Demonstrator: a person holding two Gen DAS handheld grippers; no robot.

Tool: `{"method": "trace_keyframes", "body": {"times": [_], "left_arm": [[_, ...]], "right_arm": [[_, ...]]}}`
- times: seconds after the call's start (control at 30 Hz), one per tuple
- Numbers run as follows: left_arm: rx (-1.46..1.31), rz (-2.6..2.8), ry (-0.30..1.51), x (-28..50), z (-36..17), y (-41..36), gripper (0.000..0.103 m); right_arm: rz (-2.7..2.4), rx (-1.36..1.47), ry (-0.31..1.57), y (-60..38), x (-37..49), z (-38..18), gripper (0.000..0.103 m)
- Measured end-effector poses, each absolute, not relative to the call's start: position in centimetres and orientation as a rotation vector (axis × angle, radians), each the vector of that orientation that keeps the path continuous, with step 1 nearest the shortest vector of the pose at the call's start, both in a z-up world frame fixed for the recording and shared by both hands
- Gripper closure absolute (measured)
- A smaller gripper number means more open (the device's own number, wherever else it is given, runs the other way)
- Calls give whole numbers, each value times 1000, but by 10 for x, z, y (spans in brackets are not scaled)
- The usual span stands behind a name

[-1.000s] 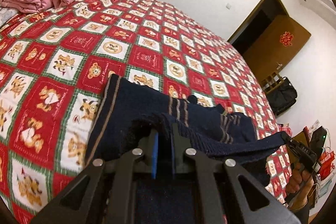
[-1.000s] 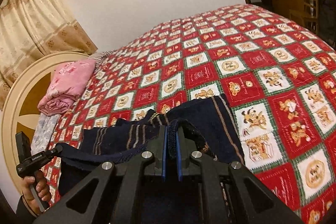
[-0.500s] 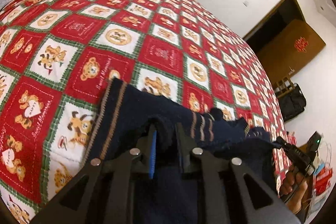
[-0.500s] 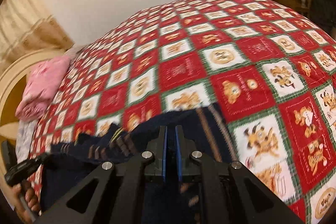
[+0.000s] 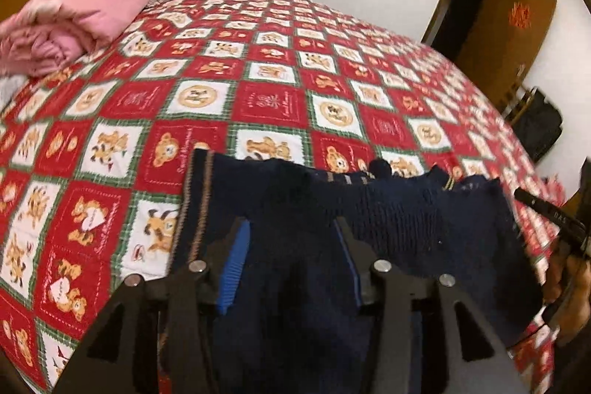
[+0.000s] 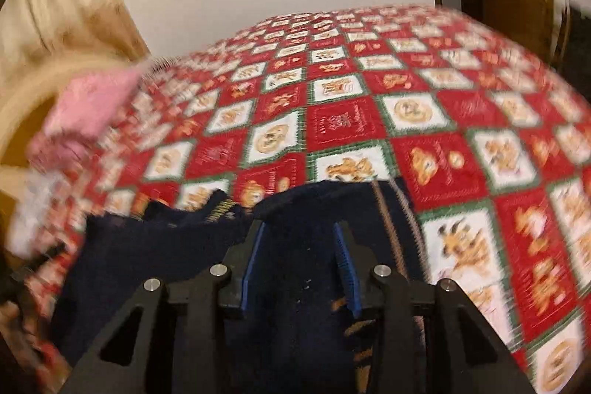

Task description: Fold small clothes

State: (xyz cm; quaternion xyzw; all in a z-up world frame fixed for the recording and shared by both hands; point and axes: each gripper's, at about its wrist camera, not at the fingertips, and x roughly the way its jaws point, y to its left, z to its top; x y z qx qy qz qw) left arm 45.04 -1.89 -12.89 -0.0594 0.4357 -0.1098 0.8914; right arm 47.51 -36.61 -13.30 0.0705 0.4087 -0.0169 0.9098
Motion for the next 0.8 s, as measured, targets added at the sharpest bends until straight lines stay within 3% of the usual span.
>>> {"method": "trace_keyframes", "body": {"times": [0.1, 0.2, 0.3, 0.53, 0.63, 0.8], "left_arm": [[-126, -188, 929, 470, -138, -23, 54], [-118, -95, 971, 493, -156, -17, 54], [-126, -59, 1022, 508, -180, -10, 46], [-218, -129, 930, 461, -146, -2, 47], [-173, -166, 882, 423, -134, -9, 38], [-71, -139, 894, 395, -152, -11, 37]], "right_arm": [[-68, 151, 924, -369, 496, -153, 71], [-100, 191, 996, -380, 514, -176, 71], [-107, 181, 990, -380, 516, -179, 70], [-98, 156, 878, -360, 473, -140, 69], [-4, 145, 869, -339, 438, -132, 63], [67, 42, 880, -314, 383, -148, 63]]}}
